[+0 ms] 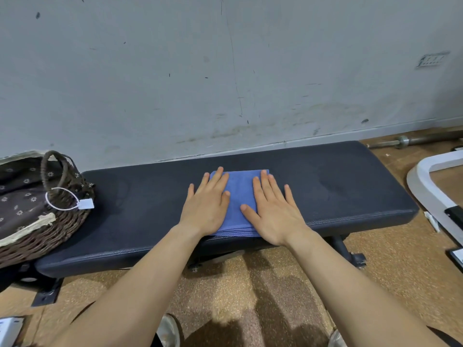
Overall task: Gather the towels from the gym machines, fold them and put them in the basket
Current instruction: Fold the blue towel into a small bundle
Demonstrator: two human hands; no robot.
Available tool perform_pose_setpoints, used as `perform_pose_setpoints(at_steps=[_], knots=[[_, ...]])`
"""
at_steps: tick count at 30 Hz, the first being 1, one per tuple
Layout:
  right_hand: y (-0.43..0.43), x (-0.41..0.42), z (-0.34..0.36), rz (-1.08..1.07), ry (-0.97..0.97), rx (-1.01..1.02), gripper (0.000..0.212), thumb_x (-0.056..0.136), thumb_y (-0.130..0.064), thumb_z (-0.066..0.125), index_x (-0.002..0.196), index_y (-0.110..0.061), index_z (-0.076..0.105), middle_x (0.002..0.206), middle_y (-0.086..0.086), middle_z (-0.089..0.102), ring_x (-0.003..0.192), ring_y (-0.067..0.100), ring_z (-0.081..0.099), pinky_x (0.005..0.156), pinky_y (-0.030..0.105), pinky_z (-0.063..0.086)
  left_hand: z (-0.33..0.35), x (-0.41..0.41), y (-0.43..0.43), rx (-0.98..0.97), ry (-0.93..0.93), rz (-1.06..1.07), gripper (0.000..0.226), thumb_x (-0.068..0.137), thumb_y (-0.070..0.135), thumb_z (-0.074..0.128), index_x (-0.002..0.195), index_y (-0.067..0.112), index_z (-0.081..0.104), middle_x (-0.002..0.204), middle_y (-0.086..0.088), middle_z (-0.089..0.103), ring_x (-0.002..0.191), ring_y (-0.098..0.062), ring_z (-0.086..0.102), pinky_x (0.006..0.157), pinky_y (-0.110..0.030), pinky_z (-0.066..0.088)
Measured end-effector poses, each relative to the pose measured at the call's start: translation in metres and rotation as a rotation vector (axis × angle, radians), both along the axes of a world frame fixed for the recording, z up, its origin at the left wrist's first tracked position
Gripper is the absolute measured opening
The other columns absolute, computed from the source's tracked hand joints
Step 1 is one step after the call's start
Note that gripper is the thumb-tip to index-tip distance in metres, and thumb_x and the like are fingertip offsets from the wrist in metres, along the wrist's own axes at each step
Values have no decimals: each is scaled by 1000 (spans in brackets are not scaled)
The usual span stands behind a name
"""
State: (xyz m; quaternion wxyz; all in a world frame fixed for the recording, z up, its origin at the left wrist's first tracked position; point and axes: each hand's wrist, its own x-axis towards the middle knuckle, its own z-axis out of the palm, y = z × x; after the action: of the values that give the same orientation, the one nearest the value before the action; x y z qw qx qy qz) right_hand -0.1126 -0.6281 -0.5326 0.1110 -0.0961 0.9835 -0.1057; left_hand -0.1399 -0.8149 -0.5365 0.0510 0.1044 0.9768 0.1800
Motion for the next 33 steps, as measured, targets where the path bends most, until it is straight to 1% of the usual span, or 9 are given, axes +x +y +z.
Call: perform_pose_setpoints(at_steps=[6,9,12,15,18,23,26,29,33], knots=[[-10,18,3,-141,-55,49,85,99,-65,11,157,-8,-14,164,11,-24,153,21,-15,123,50,-6,-1,-4,4,-96,-55,3,56,105,42,16,158,32,1,165,13,-13,153,-19,-5,122,-53,2],[-16,23,11,-215,-80,103,88,98,-65,13,157,-3,-7,165,18,-13,154,29,-8,123,52,-1,-2,-2,3,-101,-69,60,57,103,48,20,156,41,1,165,3,-16,153,-20,-5,122,-52,-1],[-15,16,23,-224,52,109,85,96,-64,32,154,-3,21,165,20,3,153,34,2,122,52,8,1,1,4,-114,-44,162,63,97,58,28,155,46,4,166,-10,5,153,-25,5,121,-51,2],[-4,-4,28,19,289,-107,64,89,-54,49,143,-19,48,165,8,22,152,28,18,121,47,22,9,3,6,-166,101,282,81,88,68,44,155,31,17,150,-6,41,137,-28,38,109,-45,31],[2,-18,30,193,146,-264,41,87,-46,66,124,-30,65,156,-2,42,147,17,30,119,36,26,22,3,6,-110,17,423,81,81,71,56,138,16,38,132,-7,54,118,-30,55,85,-41,45],[11,-21,28,181,-31,-356,40,76,-43,81,112,-37,64,156,-10,38,144,5,29,117,30,25,25,-8,1,-5,-174,462,59,75,72,62,92,16,55,92,1,62,85,-25,63,60,-32,42],[15,-20,32,160,-74,-406,42,73,-42,84,109,-40,65,155,-14,37,142,2,31,115,29,27,27,-16,-2,295,-262,451,49,72,54,76,73,9,57,74,-3,65,70,-25,63,54,-37,45],[6,-14,35,164,-24,-387,44,75,-46,81,115,-42,65,153,-13,40,140,3,35,113,29,31,34,-23,-10,501,-250,486,33,72,36,82,78,11,62,82,-3,69,79,-23,66,66,-37,51],[-26,-2,26,202,108,-175,51,80,-59,65,127,-41,58,154,-4,40,144,15,32,117,40,25,39,-27,-24,455,-205,483,39,72,33,84,96,19,57,95,5,61,81,-12,56,60,-25,40]])
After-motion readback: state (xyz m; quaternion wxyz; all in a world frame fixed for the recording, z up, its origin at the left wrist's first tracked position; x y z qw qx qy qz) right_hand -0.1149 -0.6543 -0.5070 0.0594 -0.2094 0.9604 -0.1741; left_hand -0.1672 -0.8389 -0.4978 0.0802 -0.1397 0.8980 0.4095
